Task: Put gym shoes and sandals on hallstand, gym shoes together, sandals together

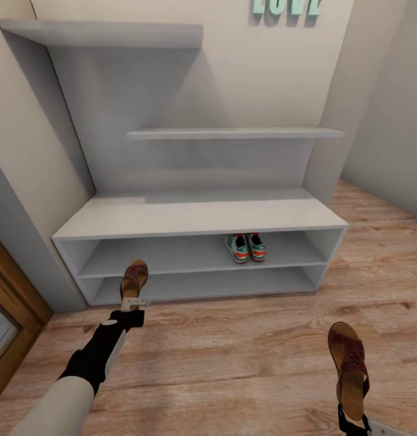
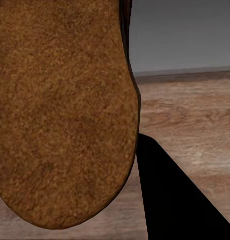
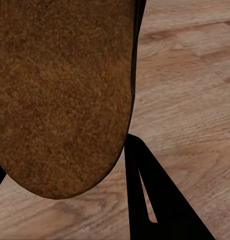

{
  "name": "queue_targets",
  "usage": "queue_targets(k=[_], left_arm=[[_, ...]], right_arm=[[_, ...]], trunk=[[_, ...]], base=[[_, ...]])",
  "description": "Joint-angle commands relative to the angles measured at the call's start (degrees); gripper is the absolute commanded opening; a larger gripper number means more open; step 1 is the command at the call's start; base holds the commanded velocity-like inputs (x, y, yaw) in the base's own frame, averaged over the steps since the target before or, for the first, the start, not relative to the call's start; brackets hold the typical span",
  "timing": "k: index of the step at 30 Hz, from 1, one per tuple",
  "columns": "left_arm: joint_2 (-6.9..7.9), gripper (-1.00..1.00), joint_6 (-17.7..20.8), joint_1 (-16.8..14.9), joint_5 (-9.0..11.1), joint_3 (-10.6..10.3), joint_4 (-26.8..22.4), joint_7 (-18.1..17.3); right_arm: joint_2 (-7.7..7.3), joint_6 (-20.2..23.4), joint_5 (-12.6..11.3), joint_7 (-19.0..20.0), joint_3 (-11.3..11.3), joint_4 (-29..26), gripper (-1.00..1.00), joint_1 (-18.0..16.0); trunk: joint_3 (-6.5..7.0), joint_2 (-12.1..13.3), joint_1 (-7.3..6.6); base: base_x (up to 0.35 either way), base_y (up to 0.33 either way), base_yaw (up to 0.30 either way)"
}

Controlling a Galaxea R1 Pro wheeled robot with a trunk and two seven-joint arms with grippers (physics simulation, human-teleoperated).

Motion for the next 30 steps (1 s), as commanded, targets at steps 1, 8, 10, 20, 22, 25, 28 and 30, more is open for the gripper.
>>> queue_targets(k=[1,8,10,20,22,25,28,30], left_arm=[[-0.03,-1.00,0.3,0.0,-0.7,0.0,-0.2,-0.1],[-0.13,-1.00,-0.1,-0.1,-0.7,-0.4,-1.7,0.0],[-0.16,-1.00,0.0,-0.1,-0.8,-0.4,-1.9,-0.1],[-0.12,-1.00,0.4,-0.1,-0.8,-0.4,-2.9,-0.1],[-0.12,-1.00,0.4,-0.1,-0.8,-0.4,-2.9,-0.1],[-0.13,-1.00,0.4,-0.1,-0.8,-0.4,-2.9,-0.1],[-0.13,-1.00,0.4,-0.1,-0.8,-0.4,-2.9,-0.1],[-0.13,-1.00,0.4,-0.1,-0.8,-0.4,-2.9,-0.1]], right_arm=[[-0.03,-0.1,-0.4,0.3,0.0,0.1,-1.00,0.0],[0.53,-0.2,0.1,0.2,-0.2,0.4,-1.00,0.0],[0.59,-0.3,0.1,0.1,-0.2,0.4,-1.00,0.0],[0.31,-0.2,-0.1,0.1,-0.1,0.0,-1.00,0.0],[0.35,-0.2,-0.1,0.1,-0.1,0.0,-1.00,0.0],[0.47,-0.2,-0.1,0.1,-0.1,0.0,-1.00,0.0],[0.51,-0.2,-0.1,0.1,-0.1,0.0,-1.00,0.0],[0.52,-0.2,-0.1,0.1,-0.1,0.0,-1.00,0.0]], trunk=[[-0.06,0.0,-0.01],[-0.07,0.0,-0.01],[-0.07,0.0,-0.01],[-1.72,-3.6,1.96],[-2.17,-4.4,2.40],[-2.92,-5.6,3.06],[-3.71,-6.8,3.72],[-3.88,-6.8,3.72]], base=[[0.000,0.000,0.012],[0.000,0.000,0.002],[0.000,0.000,0.000],[0.000,0.000,0.000],[0.000,0.000,0.000],[0.000,0.000,0.000],[0.000,0.000,0.000],[0.000,0.000,0.000]])
